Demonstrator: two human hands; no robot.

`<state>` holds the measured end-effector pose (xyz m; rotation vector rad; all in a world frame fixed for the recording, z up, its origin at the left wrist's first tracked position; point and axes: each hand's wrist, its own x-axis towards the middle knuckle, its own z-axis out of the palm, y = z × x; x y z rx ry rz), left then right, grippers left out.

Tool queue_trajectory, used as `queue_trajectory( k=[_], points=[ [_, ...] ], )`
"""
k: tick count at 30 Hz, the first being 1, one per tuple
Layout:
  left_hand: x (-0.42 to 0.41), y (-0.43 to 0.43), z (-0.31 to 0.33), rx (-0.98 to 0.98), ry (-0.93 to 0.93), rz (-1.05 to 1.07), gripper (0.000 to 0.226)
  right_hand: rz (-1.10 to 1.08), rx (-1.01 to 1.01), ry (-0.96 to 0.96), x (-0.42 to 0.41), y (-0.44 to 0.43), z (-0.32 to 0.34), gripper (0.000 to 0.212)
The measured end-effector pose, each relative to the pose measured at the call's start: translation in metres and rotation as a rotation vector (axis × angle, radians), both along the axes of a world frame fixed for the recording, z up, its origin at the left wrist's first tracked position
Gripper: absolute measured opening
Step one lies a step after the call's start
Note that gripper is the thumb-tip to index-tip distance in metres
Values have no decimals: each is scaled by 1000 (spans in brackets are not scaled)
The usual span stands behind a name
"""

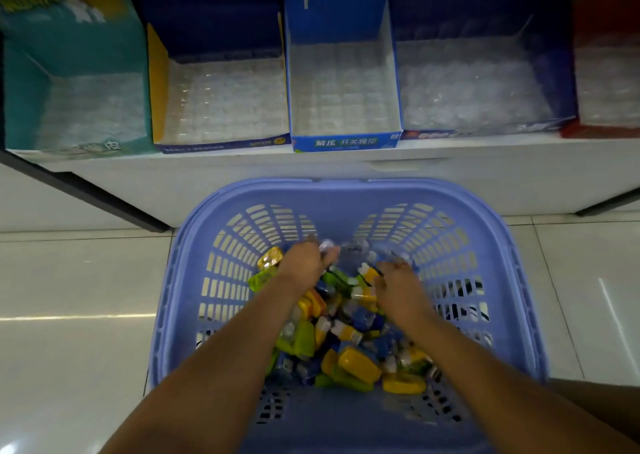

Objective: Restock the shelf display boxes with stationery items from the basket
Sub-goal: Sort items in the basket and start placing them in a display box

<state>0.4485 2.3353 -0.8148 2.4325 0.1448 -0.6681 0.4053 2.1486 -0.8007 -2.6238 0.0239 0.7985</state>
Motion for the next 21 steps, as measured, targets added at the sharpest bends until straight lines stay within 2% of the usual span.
queue_trajectory(
  k=[1,3,5,8,10,12,13,15,17,19,21],
  points=[
    [5,-7,-5,-55,65,39,38,-70,-63,-57,12,-5,-3,34],
    [8,-13,-11,-84,131,70,40,-45,-207,-28,34,-11,-10,40],
    [0,-7,-12,-28,74,68,39,67,-338,39,45,-10,-16,39],
    [-19,23,-10,9,-18,127,26,172,-464,38,53,-9,-17,34],
    [-24,45,-3,66,56,116,23,191,-518,31,56,-6,-12,29],
    [-24,60,6,145,253,48,38,81,-427,4,58,1,-9,23],
    [-25,63,11,181,352,7,46,-14,-302,-19,59,5,-9,22],
    [-31,61,16,184,441,-61,54,-194,43,-10,55,18,-12,34],
    [-44,50,17,175,457,-127,46,-381,315,94,47,30,-15,53],
    [-56,39,15,260,453,-182,42,-493,353,116,38,33,-21,54],
    [-57,34,17,330,447,-164,41,-433,273,56,28,29,-28,33]
  ],
)
